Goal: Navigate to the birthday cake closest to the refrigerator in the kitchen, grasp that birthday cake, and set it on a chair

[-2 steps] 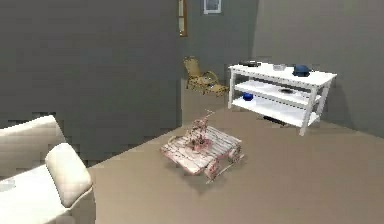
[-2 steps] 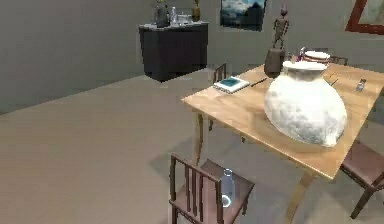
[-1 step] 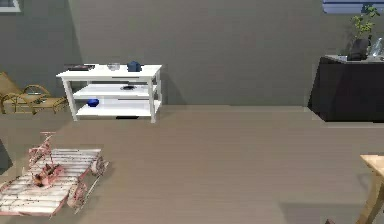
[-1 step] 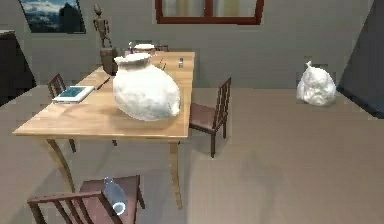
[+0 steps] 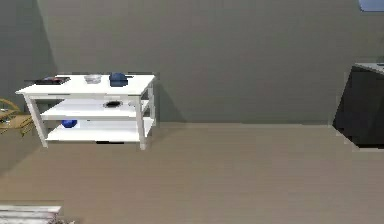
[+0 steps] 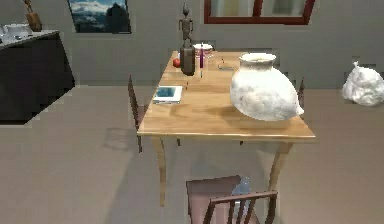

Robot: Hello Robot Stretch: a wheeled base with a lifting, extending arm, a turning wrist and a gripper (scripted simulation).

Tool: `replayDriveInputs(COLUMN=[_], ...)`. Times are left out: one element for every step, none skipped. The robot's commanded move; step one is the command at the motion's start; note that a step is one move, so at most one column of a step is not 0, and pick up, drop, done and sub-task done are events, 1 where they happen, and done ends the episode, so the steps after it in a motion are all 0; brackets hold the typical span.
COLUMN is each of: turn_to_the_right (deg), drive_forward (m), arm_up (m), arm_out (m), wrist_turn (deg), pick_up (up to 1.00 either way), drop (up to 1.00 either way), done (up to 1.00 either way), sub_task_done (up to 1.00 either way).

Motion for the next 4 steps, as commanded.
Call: replayDriveInputs(turn_to_the_right=[45.0, 3.0, -45.0, -3.0], drive_forward=[0.00, 0.00, 0.00, 0.00], arm_up=[0.00, 0.00, 0.00, 0.00], arm_out=[0.00, 0.00, 0.00, 0.00], wrist_turn=[0.0, 0.0, 0.0, 0.0], pick_up=[0.00, 0.00, 0.00, 0.00], drop=[0.00, 0.00, 0.00, 0.00], done=[0.00, 0.00, 0.00, 0.00], sub_task_done=[0.00, 0.00, 0.00, 0.00])
